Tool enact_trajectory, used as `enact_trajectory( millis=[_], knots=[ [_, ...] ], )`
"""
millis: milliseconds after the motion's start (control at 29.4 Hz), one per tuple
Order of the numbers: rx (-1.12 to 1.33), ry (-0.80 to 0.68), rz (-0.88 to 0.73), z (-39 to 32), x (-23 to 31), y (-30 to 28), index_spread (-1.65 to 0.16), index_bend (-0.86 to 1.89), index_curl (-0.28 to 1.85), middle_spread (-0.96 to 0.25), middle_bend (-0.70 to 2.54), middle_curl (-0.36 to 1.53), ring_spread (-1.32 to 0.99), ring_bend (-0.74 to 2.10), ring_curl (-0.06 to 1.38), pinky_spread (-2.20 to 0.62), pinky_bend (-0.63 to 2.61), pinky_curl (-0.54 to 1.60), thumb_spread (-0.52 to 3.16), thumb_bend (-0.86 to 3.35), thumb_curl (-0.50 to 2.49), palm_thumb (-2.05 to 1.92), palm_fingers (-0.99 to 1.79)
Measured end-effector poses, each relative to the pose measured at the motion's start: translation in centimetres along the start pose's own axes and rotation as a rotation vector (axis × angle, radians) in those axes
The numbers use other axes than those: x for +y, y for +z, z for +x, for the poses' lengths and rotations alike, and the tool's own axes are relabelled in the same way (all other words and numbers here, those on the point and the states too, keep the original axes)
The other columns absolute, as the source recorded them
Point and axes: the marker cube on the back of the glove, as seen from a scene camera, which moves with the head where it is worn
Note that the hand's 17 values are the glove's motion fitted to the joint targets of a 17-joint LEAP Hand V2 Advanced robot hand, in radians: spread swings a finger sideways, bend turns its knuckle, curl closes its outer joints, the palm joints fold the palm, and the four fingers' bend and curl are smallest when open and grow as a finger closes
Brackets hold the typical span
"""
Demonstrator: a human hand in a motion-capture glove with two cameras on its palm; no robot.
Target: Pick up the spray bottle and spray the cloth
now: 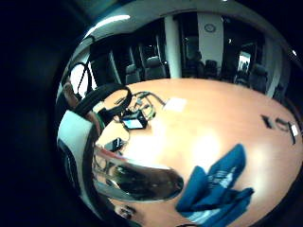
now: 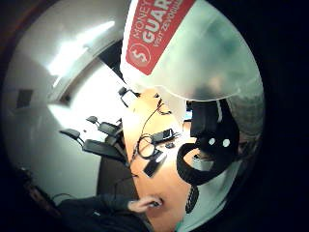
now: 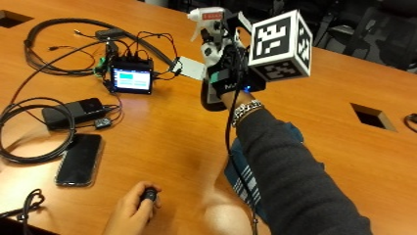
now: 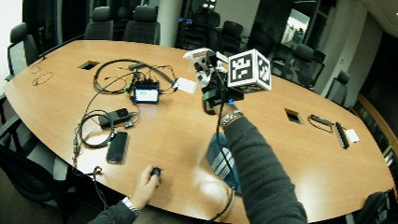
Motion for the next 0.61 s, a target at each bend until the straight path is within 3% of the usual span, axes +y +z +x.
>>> enact_trajectory(
  millis=[102,340,612],
  knots=[
    [-0.103,0.143,-0.010,2.6,1.5,2.5,-0.28,0.11,0.36,-0.23,0.50,0.58,-0.21,0.77,0.47,-0.33,0.67,0.42,1.24,-0.01,0.57,0.79,1.18],
    [-0.211,0.292,-0.012,6.2,6.3,7.1,-0.28,0.10,0.35,-0.23,0.49,0.58,-0.21,0.76,0.47,-0.31,0.64,0.41,1.33,0.00,0.54,0.79,1.16],
    [-0.174,0.213,0.033,6.5,6.9,7.5,-0.28,0.10,0.33,-0.23,0.48,0.58,-0.21,0.74,0.46,-0.30,0.63,0.41,1.40,0.00,0.50,0.78,1.16]
  ],
)
